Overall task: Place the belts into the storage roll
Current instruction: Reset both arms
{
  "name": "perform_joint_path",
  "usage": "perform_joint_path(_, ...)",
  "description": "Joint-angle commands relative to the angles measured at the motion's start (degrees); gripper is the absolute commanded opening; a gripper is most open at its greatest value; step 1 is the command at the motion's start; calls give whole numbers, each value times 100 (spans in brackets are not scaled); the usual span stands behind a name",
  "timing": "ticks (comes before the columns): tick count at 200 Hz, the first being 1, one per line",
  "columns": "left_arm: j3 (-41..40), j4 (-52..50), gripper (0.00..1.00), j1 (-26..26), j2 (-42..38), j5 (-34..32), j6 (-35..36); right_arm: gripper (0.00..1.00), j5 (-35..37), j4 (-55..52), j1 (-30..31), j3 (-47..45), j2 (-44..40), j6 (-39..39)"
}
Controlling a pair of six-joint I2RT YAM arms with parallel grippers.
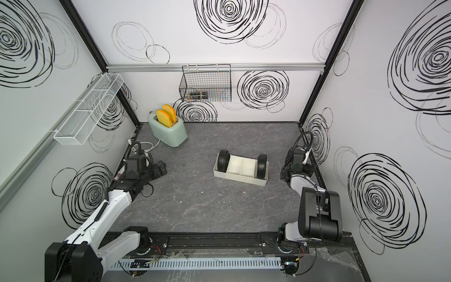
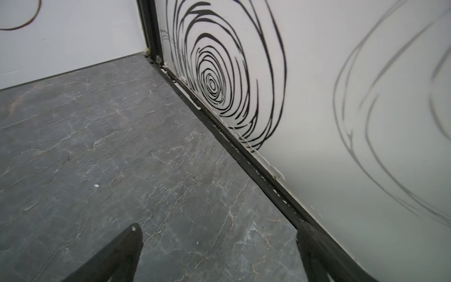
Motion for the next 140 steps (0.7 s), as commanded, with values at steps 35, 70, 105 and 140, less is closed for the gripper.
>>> perform_joint_path(35, -1021, 3217, 97, 390, 404, -185, 1283, 99, -318, 1443, 213, -570, 125, -432)
perform_joint_path(70, -1617, 5028, 97, 605, 851, 524, 1547, 99, -456, 1714, 304, -768, 157, -407)
perform_joint_path(105, -1890, 6475, 97, 456, 1367, 793, 1560, 99, -553, 1795, 348, -835, 115, -407)
perform_joint_path(140, -1838, 7292, 97, 243, 1793, 1055, 2003, 98, -567, 1796, 348, -827, 126, -442)
